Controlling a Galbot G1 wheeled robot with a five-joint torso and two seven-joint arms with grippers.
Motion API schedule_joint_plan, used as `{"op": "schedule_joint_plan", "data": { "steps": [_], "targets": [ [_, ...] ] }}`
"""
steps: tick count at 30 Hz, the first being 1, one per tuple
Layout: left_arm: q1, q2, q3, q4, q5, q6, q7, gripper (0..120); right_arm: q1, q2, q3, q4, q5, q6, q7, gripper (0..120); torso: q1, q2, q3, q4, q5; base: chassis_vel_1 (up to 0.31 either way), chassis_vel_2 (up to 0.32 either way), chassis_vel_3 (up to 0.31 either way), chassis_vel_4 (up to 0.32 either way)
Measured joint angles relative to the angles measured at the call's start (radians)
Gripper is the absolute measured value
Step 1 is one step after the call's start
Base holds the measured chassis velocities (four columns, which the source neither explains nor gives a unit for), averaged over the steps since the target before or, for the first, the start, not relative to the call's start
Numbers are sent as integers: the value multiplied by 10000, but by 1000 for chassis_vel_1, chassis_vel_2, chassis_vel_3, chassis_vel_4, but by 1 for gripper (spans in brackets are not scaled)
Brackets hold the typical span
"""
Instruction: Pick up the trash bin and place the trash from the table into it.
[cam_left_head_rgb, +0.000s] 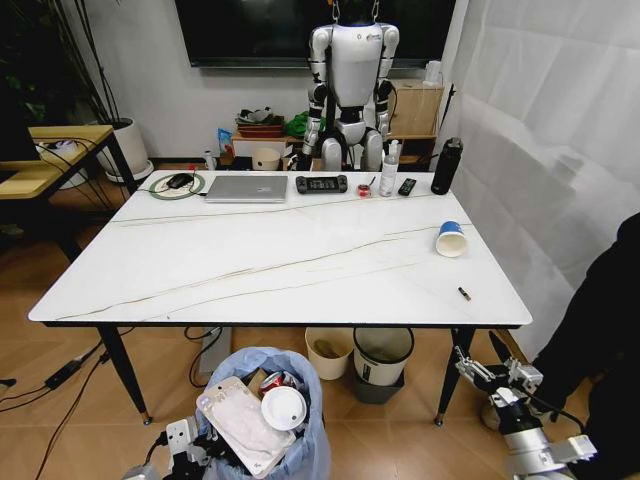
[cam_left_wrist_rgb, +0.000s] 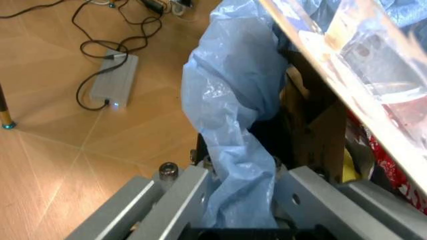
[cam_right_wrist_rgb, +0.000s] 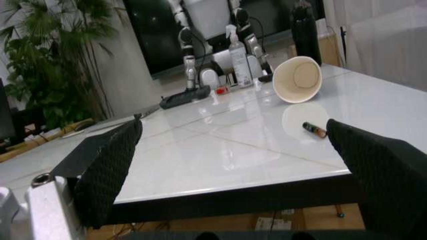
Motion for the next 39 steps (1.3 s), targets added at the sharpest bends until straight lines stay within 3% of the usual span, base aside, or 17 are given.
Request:
{"op": "schedule_joint_plan", "data": {
  "steps": [9, 18, 24, 34, 39],
  "targets": [
    [129, -155, -137, -1, 98, -43, 3, 0, 360, -973, -80, -413, 670, -128, 90, 100, 0, 0, 0, 0, 2, -31, -29, 39, 37],
    [368, -461, -466, -210, 190, -135, 14, 0, 1421, -3369, -728, -1312, 1736, -775, 326, 100, 0, -1, 1, 1, -1, 0, 0, 0, 0],
    [452, -566, -632, -443, 215, -107, 3, 0, 2364, -4267, -1560, -1949, 1661, -1407, 705, 100, 0, -1, 1, 1, 4, 0, 0, 0, 0],
    [489, -960, -1009, -534, 310, -57, -18, 0, 4895, -4855, -3335, -3605, 1339, -2284, 1417, 100, 1, -2, 1, 4, 1, 0, 0, 0, 0],
    [469, -1104, -1023, -620, 396, -57, -18, 0, 5282, -4992, -3725, -3921, 1134, -2599, 1400, 100, 1, -2, 1, -1, 1, 0, 0, 0, 0]
  ]
}}
